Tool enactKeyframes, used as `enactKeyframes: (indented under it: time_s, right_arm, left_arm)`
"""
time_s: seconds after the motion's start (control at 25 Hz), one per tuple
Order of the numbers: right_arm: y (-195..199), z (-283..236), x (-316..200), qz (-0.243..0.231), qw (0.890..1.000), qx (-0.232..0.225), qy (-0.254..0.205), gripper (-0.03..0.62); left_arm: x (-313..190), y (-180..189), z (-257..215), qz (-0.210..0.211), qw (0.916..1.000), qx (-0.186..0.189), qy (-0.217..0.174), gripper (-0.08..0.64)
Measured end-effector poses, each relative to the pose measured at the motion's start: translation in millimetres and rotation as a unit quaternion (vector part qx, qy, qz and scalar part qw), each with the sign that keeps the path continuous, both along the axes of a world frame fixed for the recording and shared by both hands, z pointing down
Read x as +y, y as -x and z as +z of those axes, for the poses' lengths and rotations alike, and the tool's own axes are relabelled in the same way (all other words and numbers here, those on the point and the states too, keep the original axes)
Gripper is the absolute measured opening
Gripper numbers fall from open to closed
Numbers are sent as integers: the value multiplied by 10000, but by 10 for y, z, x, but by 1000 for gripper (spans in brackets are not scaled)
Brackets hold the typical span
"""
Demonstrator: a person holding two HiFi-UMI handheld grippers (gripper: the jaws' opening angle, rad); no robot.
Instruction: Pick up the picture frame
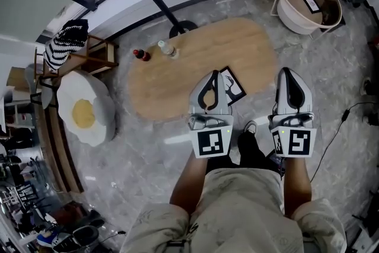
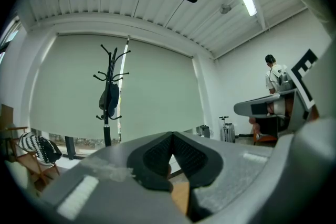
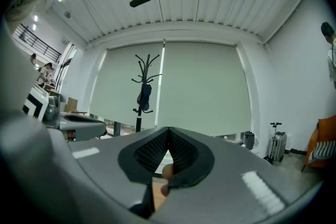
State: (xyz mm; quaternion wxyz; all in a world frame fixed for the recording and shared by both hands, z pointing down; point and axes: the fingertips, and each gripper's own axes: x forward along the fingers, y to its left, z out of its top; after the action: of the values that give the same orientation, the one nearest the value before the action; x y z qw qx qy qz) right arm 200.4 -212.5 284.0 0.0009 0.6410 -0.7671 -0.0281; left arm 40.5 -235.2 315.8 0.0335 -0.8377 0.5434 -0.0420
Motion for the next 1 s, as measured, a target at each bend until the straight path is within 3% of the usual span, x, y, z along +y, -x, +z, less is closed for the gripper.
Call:
enactKeyframes:
  time_s: [0.36,0.64,1.0]
  right_arm:
    - [197,468,-113,-136,9990,61,424,2]
    - [331,751,-205,-258,9973,24,686,2]
    - [559,1277,-267,-458,9950,4,886,2]
  left_arm:
    - [50,44,769,18,9977,-27,678,5]
    - [148,75,1458,41,9913,-117,1309,5]
    - [245,186,2148,-11,9831,-117,1824,5]
